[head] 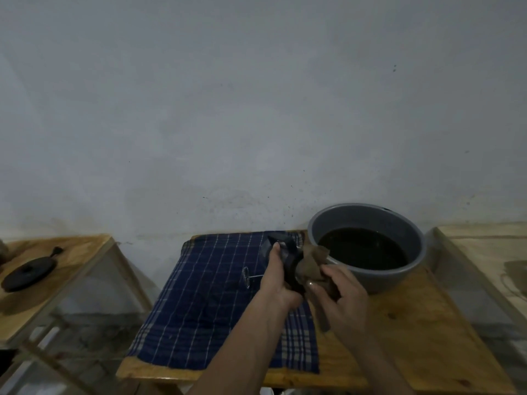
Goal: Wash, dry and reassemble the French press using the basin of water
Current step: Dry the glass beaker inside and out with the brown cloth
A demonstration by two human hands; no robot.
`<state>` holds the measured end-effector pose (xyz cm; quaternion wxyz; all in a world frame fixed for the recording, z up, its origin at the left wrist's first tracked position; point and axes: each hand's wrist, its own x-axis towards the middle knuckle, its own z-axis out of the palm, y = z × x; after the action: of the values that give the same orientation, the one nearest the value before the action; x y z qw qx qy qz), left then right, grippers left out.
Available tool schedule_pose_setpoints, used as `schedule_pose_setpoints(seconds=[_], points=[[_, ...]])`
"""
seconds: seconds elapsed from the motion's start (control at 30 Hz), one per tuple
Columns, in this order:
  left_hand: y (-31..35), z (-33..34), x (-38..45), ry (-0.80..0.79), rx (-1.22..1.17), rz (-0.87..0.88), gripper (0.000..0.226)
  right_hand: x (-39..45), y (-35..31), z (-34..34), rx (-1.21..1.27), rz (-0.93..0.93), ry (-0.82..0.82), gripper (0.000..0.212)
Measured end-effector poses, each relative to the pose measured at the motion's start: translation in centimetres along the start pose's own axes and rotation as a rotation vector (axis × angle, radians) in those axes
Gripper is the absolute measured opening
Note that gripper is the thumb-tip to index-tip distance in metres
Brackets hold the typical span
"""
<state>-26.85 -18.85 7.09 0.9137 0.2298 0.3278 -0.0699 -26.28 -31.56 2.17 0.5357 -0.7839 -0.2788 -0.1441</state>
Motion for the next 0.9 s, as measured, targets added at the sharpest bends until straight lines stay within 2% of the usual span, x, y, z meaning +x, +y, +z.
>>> schedule_pose_setpoints(seconds=[0.13,0.2,0.27,0.33,0.43,0.53,0.6,0.67,0.73,0.83,0.9], points=[[0.7,-0.2,-0.5,-0.096,0.014,0.025,0.058,1.2,-1.3,-1.9,0.181,0.073,0.072,0.023],[0.8,-0.3,-0.9,-0.156,0.028,0.054,0.051,2.1,-2.4,-2.9,0.350,0.170,0.188,0.019],[0.8,-0.5,-1.1,-0.213,0.095,0.067,0.045,3.5,-2.8,-3.5,0.416,0.209,0.269,0.014],[0.4,-0.4,-1.2,-0.246,0.211,0.078,0.050,4.9,-3.1,-2.9,0.326,0.230,0.183,0.017],[-0.1,-0.2,-1.2,-0.257,0.396,0.135,0.056,6.2,-2.3,-1.0,0.189,0.188,0.003,0.036],[-0.7,-0.1,-1.8,-0.298,0.580,0.158,0.062,8.4,-1.6,-1.2,0.268,0.299,0.127,0.042],[-1.0,-0.2,-2.2,-0.339,0.578,0.136,0.056,10.1,-2.0,-1.8,0.270,0.312,0.182,0.038],[-0.6,-0.1,-2.3,-0.360,0.582,0.138,0.044,10.8,-2.9,-1.9,0.295,0.270,0.171,0.030],[0.2,0.2,-2.5,-0.378,0.620,0.191,0.042,10.1,-3.5,-1.5,0.307,0.238,0.156,0.026],[1.0,0.2,-2.5,-0.374,0.703,0.279,0.052,8.9,-2.8,-1.4,0.258,0.155,0.145,0.023],[0.6,-0.2,-2.5,-0.366,0.762,0.276,0.057,9.2,-2.2,-1.9,0.191,0.146,0.143,0.032]])
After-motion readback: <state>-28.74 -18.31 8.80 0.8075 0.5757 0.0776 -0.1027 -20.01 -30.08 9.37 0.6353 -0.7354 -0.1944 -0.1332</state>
